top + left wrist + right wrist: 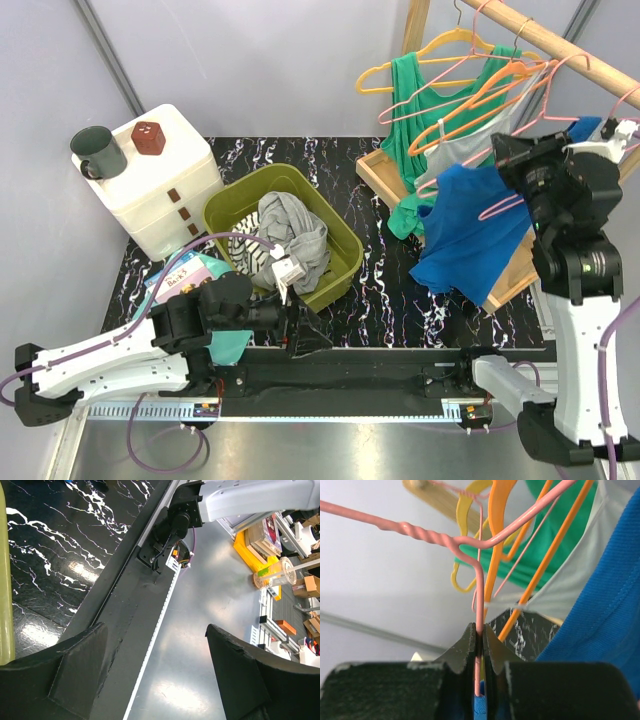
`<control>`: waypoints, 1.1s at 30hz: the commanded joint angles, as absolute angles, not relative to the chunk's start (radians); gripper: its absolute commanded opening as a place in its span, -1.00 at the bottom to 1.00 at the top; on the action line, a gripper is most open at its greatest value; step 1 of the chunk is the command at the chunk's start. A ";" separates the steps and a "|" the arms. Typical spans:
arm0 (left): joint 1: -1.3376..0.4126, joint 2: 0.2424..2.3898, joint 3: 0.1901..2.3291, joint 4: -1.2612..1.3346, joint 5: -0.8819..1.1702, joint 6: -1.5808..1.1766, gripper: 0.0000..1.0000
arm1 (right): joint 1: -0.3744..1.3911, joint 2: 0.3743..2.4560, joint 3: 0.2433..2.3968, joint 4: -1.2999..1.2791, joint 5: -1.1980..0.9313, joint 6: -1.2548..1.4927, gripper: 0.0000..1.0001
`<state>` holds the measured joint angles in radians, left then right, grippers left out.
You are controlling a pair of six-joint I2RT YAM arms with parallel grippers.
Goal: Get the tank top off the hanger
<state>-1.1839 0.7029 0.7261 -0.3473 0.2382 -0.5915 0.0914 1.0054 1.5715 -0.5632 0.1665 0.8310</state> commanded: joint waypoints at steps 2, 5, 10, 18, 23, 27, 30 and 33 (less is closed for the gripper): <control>-1.189 0.724 0.787 -0.311 0.229 -0.557 0.67 | 0.089 0.901 1.497 -0.580 -0.038 0.830 -1.00; -1.189 0.733 0.790 -0.304 0.233 -0.551 0.67 | 0.089 0.853 1.457 -0.598 -0.144 0.812 -1.00; -1.189 0.739 0.802 -0.299 0.233 -0.545 0.67 | 0.089 0.839 1.448 -0.679 -0.377 0.752 -1.00; -1.187 0.775 0.923 -0.319 0.196 -0.479 0.77 | 0.089 0.718 1.301 -0.741 -0.752 0.620 -1.00; -1.189 0.860 1.037 -0.325 0.118 -0.427 0.82 | 0.089 0.632 1.180 -0.769 -0.961 0.546 -1.00; -1.189 0.920 1.116 -0.299 0.006 -0.355 0.82 | 0.087 0.539 1.102 -0.762 -1.095 0.537 -1.00; -1.189 0.985 1.149 -0.250 -0.029 -0.313 0.81 | 0.089 0.480 1.045 -0.723 -1.156 0.577 -1.00; -1.190 1.044 1.147 -0.165 -0.066 -0.266 0.81 | 0.089 0.436 1.003 -0.703 -1.204 0.610 -1.00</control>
